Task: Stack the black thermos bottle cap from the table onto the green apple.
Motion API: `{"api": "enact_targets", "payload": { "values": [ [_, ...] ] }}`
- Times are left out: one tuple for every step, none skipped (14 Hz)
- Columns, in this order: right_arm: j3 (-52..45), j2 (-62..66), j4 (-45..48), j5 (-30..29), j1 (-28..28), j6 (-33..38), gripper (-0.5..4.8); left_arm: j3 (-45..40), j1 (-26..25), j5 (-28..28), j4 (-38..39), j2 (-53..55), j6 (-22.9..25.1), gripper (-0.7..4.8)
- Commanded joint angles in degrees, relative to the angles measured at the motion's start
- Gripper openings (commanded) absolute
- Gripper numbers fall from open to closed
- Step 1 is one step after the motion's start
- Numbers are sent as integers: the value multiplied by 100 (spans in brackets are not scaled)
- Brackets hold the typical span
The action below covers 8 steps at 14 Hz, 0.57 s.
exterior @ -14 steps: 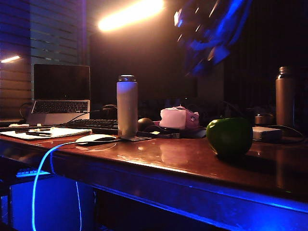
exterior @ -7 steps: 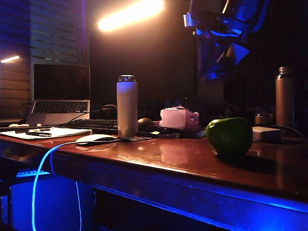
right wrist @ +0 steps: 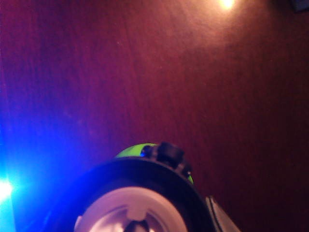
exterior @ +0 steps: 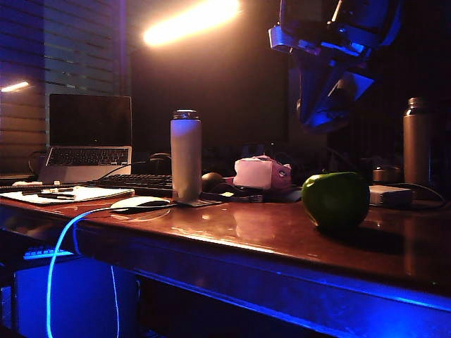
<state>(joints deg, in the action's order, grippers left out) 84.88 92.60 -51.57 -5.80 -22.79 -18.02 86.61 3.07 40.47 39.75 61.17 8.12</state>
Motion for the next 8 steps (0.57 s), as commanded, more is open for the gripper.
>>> {"api": "enact_targets", "payload": {
  "values": [
    [-201, -37, 409, -35, 68, -149, 290, 28, -2, 37, -37, -15, 0, -3],
    [-367, -39, 487, -42, 114, -155, 291, 28, -2, 39, -37, -15, 0, -3],
    [-568, -42, 584, -42, 129, -155, 290, 28, -2, 55, -35, -15, 0, -3],
    [-772, -42, 702, -55, 136, -160, 290, 28, -2, 55, -35, -15, 0, -3],
    [-986, -42, 885, -55, 136, -177, 290, 28, -2, 57, -26, -15, 0, -3],
    [-1161, -42, 1056, -55, 136, -175, 291, 28, -2, 57, 0, -15, 0, -3],
    [-1268, -42, 1174, -55, 136, -173, 291, 28, -2, 57, 22, -15, 0, -3],
    [-1303, -50, 1268, -55, 136, -173, 291, 28, -2, 57, 33, -15, 2, -3]
  ]
}}
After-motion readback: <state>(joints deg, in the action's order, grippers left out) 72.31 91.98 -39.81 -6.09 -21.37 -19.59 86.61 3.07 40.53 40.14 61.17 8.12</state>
